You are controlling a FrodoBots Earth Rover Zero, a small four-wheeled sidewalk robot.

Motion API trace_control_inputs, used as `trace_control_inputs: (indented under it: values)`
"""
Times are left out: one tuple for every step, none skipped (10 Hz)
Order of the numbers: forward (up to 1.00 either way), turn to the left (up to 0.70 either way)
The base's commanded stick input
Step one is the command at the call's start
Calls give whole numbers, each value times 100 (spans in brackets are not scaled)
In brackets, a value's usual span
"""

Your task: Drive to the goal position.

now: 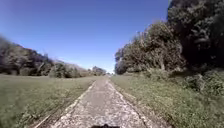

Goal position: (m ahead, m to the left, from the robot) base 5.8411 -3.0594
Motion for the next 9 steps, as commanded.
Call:
trace_control_inputs:
  values:
    - [50, 0]
    - [50, 20]
    - [50, 2]
    - [50, 0]
    - [50, 0]
    - [50, 0]
    - [50, 0]
    - [50, 0]
    - [50, 0]
